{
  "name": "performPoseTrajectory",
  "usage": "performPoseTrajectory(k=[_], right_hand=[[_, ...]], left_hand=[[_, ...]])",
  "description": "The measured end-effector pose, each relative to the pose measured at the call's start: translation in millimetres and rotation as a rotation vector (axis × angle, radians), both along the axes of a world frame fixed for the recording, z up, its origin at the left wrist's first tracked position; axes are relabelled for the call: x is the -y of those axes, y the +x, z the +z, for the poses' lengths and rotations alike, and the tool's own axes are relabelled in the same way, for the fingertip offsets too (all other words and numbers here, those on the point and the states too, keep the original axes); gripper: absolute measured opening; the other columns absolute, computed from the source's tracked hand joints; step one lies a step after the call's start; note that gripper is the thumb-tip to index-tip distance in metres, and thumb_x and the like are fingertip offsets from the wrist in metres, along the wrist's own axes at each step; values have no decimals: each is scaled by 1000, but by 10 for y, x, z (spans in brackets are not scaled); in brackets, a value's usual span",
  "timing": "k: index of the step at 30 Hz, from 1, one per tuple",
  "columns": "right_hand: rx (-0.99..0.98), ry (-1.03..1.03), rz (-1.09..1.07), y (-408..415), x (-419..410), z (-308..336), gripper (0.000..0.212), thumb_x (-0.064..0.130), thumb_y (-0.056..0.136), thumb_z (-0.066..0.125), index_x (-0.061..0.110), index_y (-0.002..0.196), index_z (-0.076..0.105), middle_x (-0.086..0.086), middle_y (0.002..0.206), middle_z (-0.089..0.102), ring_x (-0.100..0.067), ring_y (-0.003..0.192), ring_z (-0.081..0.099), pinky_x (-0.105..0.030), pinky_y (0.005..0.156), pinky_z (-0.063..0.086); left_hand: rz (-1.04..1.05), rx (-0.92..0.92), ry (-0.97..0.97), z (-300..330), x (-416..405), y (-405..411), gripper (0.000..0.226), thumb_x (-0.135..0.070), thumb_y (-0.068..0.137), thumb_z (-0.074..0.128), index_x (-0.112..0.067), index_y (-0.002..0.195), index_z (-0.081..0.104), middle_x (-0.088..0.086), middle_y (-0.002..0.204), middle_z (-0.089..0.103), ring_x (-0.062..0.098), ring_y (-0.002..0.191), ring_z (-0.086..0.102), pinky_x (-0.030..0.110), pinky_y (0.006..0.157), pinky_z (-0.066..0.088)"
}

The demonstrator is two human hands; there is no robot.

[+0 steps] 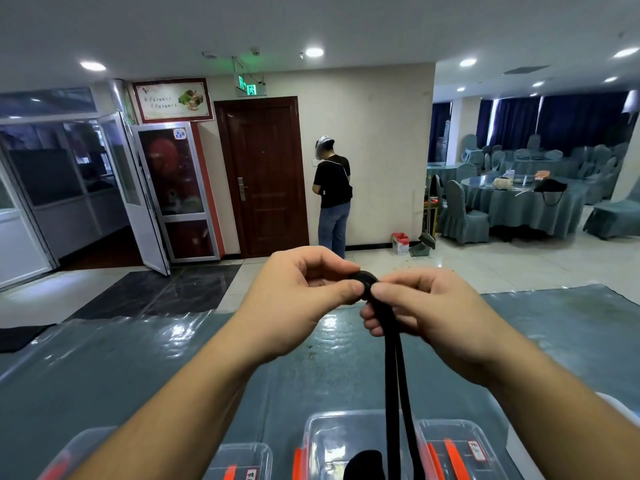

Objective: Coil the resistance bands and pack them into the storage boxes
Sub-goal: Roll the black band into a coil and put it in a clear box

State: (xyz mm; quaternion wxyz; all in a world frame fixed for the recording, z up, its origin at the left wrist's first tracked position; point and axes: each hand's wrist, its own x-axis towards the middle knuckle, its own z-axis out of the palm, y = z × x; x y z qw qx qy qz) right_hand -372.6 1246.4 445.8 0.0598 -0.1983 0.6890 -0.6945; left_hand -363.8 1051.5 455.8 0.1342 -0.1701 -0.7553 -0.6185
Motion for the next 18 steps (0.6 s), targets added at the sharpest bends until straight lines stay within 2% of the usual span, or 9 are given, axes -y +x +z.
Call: performPoseTrajectory(k=[2,4,8,11,13,16,18], right_hand=[[156,-73,15,-1,10,6,34,25,102,56,1,90,78,-22,80,72,-28,73,68,-33,71,62],[226,-75,25,-7,21,10,39,30,102,55,0,90,77,-20,78,70,-26,68,66,-32,66,59],[257,-103,-11,-42,11,-15,31,21,97,64,9,74,80,-12,69,65,-17,57,59,-25,54,54],[284,-101,-19,-89,15,-64,25,18,94,67,8,74,79,-9,64,59,-15,54,53,-25,51,44],[271,-40,-35,-118,32,-103,23,17,93,68,7,75,77,-8,64,58,-14,53,51,-25,51,40],[201,106,-69,-137,55,-137,20,16,94,68,3,79,75,-7,62,59,-12,52,51,-23,51,41],[138,182,-77,-134,67,-145,23,16,93,69,3,75,76,-7,60,59,-12,52,50,-25,52,40]], left_hand=[[16,-14,41,-62,-43,-2,15,7,83,78,-3,94,74,9,86,79,15,79,76,22,76,59],[26,-23,64,-116,-76,-2,15,8,84,77,-2,95,74,11,87,79,17,81,76,26,81,60],[28,-10,29,-172,-80,-5,16,5,82,80,-4,95,75,13,90,78,16,80,70,24,81,57],[12,14,-95,-161,-49,-5,19,0,82,82,-14,94,76,0,81,75,10,73,64,20,73,54],[10,33,-257,-122,-30,-5,23,-6,84,82,-21,101,76,-6,80,72,4,69,61,18,70,52],[103,-98,-772,-39,-10,-14,18,-31,85,79,-32,104,78,-15,78,67,-3,71,59,11,67,44],[142,-158,-977,6,-32,5,17,-45,85,77,-34,98,78,-14,80,66,-1,76,58,13,65,40]])
